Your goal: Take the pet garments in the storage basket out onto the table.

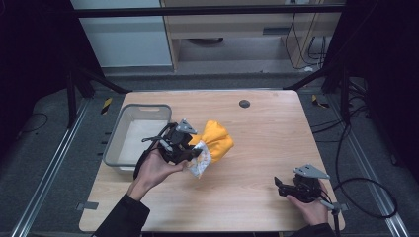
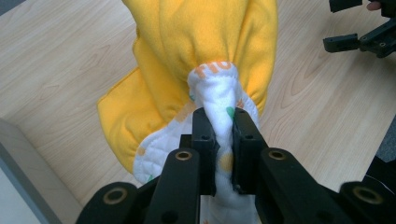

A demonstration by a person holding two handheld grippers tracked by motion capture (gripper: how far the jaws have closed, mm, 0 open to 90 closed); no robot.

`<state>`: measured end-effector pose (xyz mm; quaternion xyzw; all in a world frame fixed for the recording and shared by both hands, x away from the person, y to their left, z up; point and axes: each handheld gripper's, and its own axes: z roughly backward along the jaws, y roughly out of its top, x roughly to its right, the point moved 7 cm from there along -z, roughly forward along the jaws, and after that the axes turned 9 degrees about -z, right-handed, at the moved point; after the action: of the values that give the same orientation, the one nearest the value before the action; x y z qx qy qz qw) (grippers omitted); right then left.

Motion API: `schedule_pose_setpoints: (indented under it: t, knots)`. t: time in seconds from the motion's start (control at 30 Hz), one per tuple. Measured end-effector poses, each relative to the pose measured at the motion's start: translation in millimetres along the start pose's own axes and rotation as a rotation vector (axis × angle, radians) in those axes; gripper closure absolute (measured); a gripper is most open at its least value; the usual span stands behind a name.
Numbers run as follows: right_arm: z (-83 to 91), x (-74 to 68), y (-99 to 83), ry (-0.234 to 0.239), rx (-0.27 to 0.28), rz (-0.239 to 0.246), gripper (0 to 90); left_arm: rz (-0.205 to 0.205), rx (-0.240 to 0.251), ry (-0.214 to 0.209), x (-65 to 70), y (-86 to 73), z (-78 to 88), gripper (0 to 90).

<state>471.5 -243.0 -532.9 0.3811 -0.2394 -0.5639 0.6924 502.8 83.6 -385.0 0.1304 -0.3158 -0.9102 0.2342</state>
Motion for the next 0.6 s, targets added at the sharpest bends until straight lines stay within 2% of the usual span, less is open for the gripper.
schedule_pose_setpoints:
  t: [0.17, 0.6]
  knots:
    - [-0.3, 0.3, -0.2, -0.003, 0.001, 0.002, 13.4, 0.007, -0.007, -0.017, 4.2, -6.0, -17.0, 82.2]
    - [-0.7, 0.6, -0.2, -0.006, 0.002, -0.002, 13.4, 0.009, -0.026, -0.041, 11.9, -13.2, -43.8, 82.2]
